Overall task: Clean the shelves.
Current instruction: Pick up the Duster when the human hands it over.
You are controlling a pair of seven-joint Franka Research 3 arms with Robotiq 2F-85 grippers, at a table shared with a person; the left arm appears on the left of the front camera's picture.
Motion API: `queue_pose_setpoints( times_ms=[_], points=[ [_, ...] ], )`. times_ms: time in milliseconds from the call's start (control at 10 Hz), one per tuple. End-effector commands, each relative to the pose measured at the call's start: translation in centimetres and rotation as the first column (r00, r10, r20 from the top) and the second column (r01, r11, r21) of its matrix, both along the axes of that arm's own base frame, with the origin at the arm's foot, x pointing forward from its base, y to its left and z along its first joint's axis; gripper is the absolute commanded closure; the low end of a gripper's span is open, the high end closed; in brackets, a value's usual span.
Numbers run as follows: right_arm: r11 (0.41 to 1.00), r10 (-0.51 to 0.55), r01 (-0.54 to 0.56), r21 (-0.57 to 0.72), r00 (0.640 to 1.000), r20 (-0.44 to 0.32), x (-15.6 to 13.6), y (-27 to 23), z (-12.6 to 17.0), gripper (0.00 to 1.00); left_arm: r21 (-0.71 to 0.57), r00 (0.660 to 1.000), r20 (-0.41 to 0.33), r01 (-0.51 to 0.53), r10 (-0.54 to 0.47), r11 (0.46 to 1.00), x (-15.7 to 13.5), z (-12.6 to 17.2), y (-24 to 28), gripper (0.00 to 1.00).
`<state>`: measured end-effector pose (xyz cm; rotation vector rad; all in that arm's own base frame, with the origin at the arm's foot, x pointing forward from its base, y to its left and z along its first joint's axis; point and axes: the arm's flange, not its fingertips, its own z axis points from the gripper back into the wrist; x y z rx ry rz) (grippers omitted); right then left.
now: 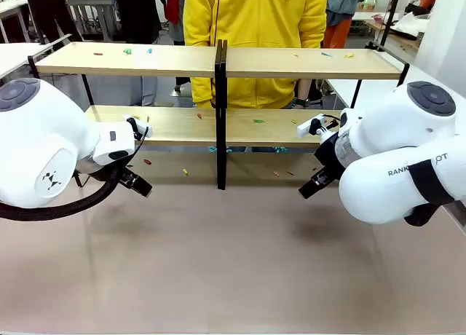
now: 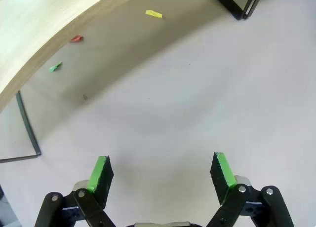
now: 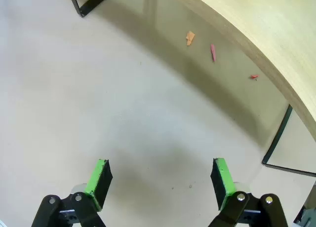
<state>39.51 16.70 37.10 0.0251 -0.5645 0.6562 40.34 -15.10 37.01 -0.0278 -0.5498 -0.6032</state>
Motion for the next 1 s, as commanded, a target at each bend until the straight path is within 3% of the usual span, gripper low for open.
queue_pose_setpoints(
  times_ms=[0,900],
  points=[
    [1.000,0.000,0.000,0.000,1.000,0.000,0.00,0.00,0.00,0.00,0.000,1.000,0.000,0.000,0.000,1.000,0.00,0.02,0.00,0.00],
    [1.000,0.000,0.000,0.000,1.000,0.000,0.00,0.00,0.00,0.00,0.000,1.000,0.000,0.000,0.000,1.000,0.00,0.02,0.00,0.00]
  ],
)
